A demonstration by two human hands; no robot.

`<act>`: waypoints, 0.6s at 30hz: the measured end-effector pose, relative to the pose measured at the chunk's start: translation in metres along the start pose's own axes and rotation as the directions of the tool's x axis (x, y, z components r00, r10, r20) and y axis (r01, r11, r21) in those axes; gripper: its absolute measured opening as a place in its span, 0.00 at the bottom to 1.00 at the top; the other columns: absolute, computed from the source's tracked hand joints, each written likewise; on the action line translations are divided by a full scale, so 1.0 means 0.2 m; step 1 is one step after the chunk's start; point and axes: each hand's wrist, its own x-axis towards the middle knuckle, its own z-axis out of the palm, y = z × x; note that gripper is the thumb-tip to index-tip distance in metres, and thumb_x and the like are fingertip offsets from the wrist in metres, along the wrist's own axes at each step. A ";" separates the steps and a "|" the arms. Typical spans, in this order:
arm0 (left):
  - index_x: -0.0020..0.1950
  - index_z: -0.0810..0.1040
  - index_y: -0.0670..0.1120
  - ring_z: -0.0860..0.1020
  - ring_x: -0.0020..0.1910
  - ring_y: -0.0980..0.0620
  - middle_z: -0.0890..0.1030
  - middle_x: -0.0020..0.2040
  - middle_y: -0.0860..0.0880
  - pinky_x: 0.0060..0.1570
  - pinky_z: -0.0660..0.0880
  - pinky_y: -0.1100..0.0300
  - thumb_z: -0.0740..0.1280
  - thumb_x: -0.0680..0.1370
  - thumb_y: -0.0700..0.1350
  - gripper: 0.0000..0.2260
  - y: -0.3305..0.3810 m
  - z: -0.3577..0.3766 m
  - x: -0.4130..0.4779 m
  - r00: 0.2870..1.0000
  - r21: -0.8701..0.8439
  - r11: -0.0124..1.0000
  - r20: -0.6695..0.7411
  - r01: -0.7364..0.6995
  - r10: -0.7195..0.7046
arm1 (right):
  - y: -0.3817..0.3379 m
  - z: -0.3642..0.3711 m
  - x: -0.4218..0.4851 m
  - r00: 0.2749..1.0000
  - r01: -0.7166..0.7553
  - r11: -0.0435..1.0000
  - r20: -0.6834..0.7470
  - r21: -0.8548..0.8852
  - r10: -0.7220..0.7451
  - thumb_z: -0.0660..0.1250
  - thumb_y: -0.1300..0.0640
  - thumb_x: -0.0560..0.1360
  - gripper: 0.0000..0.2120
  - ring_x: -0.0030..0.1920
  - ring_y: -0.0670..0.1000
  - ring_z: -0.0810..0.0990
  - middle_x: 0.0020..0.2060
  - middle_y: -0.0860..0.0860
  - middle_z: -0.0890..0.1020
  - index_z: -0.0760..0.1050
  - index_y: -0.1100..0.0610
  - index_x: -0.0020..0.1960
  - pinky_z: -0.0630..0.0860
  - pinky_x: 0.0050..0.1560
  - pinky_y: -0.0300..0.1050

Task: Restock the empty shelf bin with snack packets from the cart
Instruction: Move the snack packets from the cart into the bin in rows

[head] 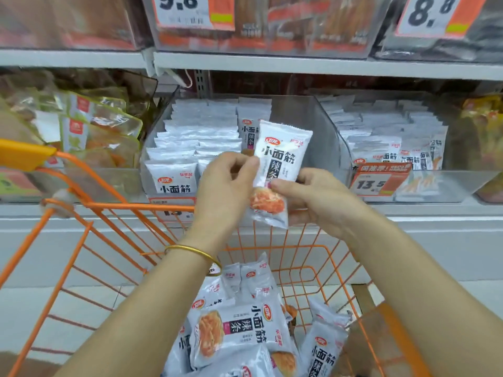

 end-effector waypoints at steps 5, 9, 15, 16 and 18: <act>0.66 0.72 0.45 0.65 0.70 0.41 0.70 0.68 0.42 0.69 0.57 0.43 0.57 0.77 0.51 0.19 -0.20 -0.07 0.12 0.898 0.716 0.612 0.045 -0.335 0.438 | -0.10 -0.07 0.34 0.950 0.077 0.996 -0.299 -0.046 -0.087 0.69 0.61 0.74 0.09 0.36 0.51 0.82 0.42 0.55 0.83 0.78 0.62 0.53 0.82 0.32 0.47; 0.71 0.67 0.48 0.58 0.74 0.40 0.63 0.74 0.40 0.71 0.48 0.38 0.53 0.79 0.53 0.22 -0.31 -0.07 0.16 0.896 0.805 0.481 0.135 -0.348 0.422 | -0.07 -0.05 0.68 0.940 0.006 0.956 -0.325 -0.293 -0.105 0.78 0.63 0.64 0.20 0.48 0.53 0.83 0.48 0.55 0.84 0.78 0.62 0.54 0.81 0.47 0.56; 0.73 0.64 0.48 0.58 0.74 0.41 0.62 0.74 0.40 0.71 0.48 0.37 0.54 0.79 0.53 0.23 -0.35 -0.07 0.18 0.863 0.812 0.440 0.145 -0.383 0.484 | 0.02 -0.04 0.98 0.926 -0.111 0.814 -0.356 -0.570 -0.124 0.77 0.56 0.65 0.20 0.53 0.53 0.80 0.51 0.52 0.82 0.77 0.58 0.55 0.77 0.55 0.46; 0.73 0.64 0.47 0.58 0.74 0.41 0.62 0.74 0.40 0.71 0.48 0.37 0.55 0.79 0.53 0.23 -0.35 -0.07 0.18 0.860 0.812 0.440 0.141 -0.384 0.490 | 0.03 -0.05 1.01 0.917 -0.147 0.762 -0.376 -0.631 -0.134 0.75 0.56 0.67 0.18 0.54 0.54 0.80 0.52 0.53 0.82 0.77 0.57 0.55 0.77 0.54 0.45; 0.72 0.65 0.47 0.58 0.74 0.41 0.63 0.74 0.40 0.71 0.48 0.37 0.55 0.79 0.52 0.23 -0.35 -0.07 0.19 0.854 0.814 0.436 0.133 -0.383 0.502 | 0.05 -0.08 1.07 0.895 -0.194 0.702 -0.417 -0.685 -0.159 0.71 0.57 0.71 0.13 0.54 0.57 0.80 0.54 0.55 0.81 0.77 0.58 0.55 0.76 0.49 0.44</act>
